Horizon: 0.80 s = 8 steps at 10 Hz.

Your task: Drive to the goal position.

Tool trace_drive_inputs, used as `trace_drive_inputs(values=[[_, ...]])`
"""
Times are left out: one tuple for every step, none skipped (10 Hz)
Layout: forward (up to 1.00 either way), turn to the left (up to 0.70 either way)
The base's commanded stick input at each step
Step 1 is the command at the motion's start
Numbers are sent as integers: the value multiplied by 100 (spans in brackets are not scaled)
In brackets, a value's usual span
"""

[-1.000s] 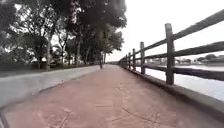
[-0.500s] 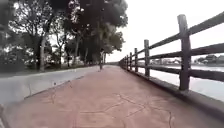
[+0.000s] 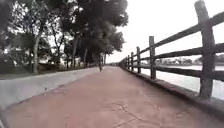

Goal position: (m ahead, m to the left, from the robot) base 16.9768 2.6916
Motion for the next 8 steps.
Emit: trace_drive_inputs(values=[[100,0],[100,0],[100,0],[100,0],[100,0],[100,0],[100,0],[100,0]])
